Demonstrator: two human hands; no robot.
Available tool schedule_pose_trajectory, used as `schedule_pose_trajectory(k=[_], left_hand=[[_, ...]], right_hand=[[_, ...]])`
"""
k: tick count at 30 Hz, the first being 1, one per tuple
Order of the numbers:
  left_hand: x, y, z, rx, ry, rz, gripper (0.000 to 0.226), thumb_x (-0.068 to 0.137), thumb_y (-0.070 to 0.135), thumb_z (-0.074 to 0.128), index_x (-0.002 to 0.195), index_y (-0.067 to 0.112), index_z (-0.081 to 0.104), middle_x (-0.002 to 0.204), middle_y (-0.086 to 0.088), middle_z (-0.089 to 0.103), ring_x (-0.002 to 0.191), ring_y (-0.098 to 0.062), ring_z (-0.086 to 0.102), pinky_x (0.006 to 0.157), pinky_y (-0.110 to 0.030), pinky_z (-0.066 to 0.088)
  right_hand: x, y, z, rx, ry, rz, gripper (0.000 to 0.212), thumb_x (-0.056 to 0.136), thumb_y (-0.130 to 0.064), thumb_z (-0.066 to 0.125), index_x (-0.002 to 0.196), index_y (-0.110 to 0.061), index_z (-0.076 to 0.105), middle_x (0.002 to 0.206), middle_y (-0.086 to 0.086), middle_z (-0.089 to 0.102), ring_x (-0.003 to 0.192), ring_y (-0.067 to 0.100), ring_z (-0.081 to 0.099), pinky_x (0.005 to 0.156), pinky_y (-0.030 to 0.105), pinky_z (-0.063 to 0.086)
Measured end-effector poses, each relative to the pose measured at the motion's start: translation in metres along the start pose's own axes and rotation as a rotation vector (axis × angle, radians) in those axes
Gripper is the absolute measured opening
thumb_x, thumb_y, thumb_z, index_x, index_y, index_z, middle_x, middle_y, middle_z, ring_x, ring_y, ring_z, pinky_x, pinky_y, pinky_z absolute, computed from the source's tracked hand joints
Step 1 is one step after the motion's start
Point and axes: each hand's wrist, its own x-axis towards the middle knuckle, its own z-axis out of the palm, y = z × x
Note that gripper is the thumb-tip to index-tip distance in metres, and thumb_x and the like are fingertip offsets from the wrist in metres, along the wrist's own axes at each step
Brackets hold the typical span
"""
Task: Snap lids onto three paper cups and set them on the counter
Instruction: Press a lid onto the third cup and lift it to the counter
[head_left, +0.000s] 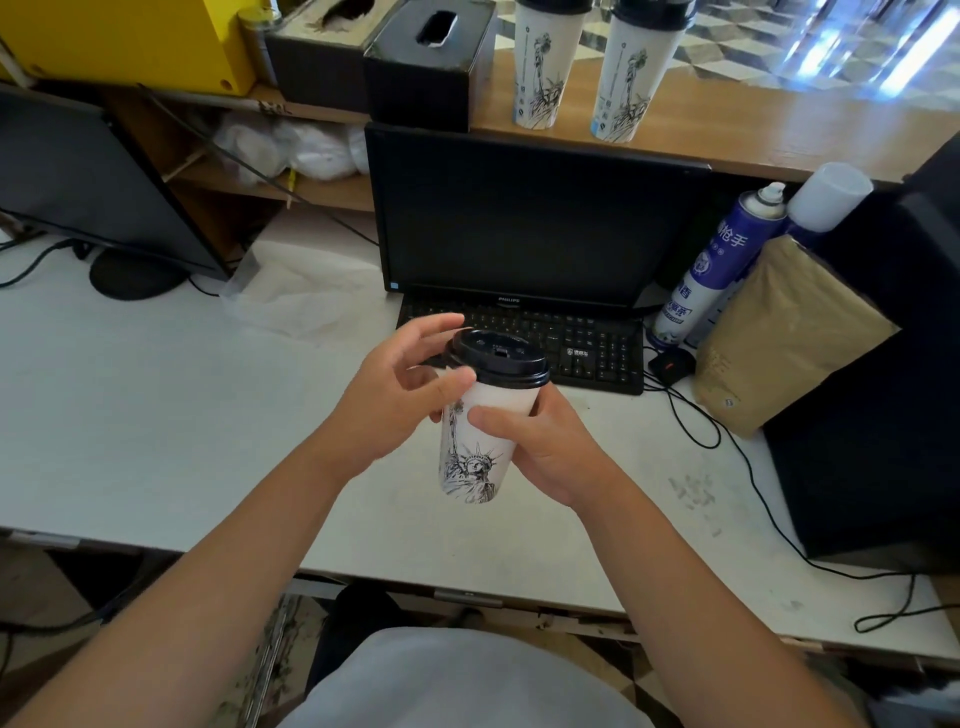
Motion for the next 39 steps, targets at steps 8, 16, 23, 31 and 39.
schedule_pose_trajectory(k=[8, 16, 23, 31, 39], left_hand=[[-0.02, -0.039, 0.015, 0.187, -0.046, -0.104, 0.08, 0.063, 0.037, 0.092, 0.133, 0.045, 0.053, 0.124, 0.023, 0.064, 0.101, -0.01, 0.068, 0.077, -0.033, 0.062], [-0.025, -0.057, 0.026, 0.164, -0.04, -0.183, 0.077, 0.069, 0.023, 0.089, 0.135, 0.034, 0.051, 0.119, 0.012, 0.068, 0.105, -0.011, 0.069, 0.084, -0.033, 0.061], [-0.014, -0.041, -0.001, -0.32, 0.037, -0.363, 0.039, 0.1, 0.018, 0.04, 0.123, 0.018, 0.071, 0.122, -0.005, 0.073, 0.117, -0.03, 0.066, 0.097, -0.046, 0.052], [-0.012, -0.038, 0.039, -0.39, 0.276, -0.409, 0.049, 0.105, 0.038, 0.037, 0.083, 0.041, 0.081, 0.099, 0.007, 0.079, 0.105, -0.015, 0.07, 0.083, -0.035, 0.053], [-0.007, -0.051, 0.032, -0.419, 0.22, -0.4, 0.048, 0.108, 0.042, 0.034, 0.096, 0.032, 0.08, 0.106, 0.002, 0.078, 0.101, -0.015, 0.073, 0.082, -0.037, 0.057]], right_hand=[[0.007, -0.001, -0.004, 0.06, 0.167, -0.022, 0.065, 0.078, -0.005, 0.075, 0.139, 0.0, 0.055, 0.128, 0.029, 0.067, 0.119, 0.044, 0.066, 0.098, 0.062, 0.055], [0.01, 0.011, 0.0, -0.104, 0.211, -0.007, 0.082, 0.06, -0.02, 0.091, 0.134, -0.015, 0.058, 0.12, 0.01, 0.075, 0.11, 0.029, 0.073, 0.088, 0.048, 0.063], [0.002, 0.023, -0.007, -0.297, 0.126, 0.028, 0.08, 0.066, -0.006, 0.092, 0.135, -0.03, 0.057, 0.12, -0.009, 0.074, 0.112, 0.009, 0.07, 0.082, 0.02, 0.058], [0.004, 0.035, 0.001, -0.357, 0.138, 0.004, 0.082, 0.067, -0.003, 0.091, 0.134, -0.035, 0.055, 0.12, -0.017, 0.071, 0.115, 0.003, 0.067, 0.083, 0.015, 0.057], [0.004, 0.037, -0.003, -0.397, 0.171, 0.012, 0.079, 0.066, -0.008, 0.093, 0.128, -0.04, 0.057, 0.118, -0.017, 0.072, 0.111, 0.003, 0.068, 0.081, 0.018, 0.058]])
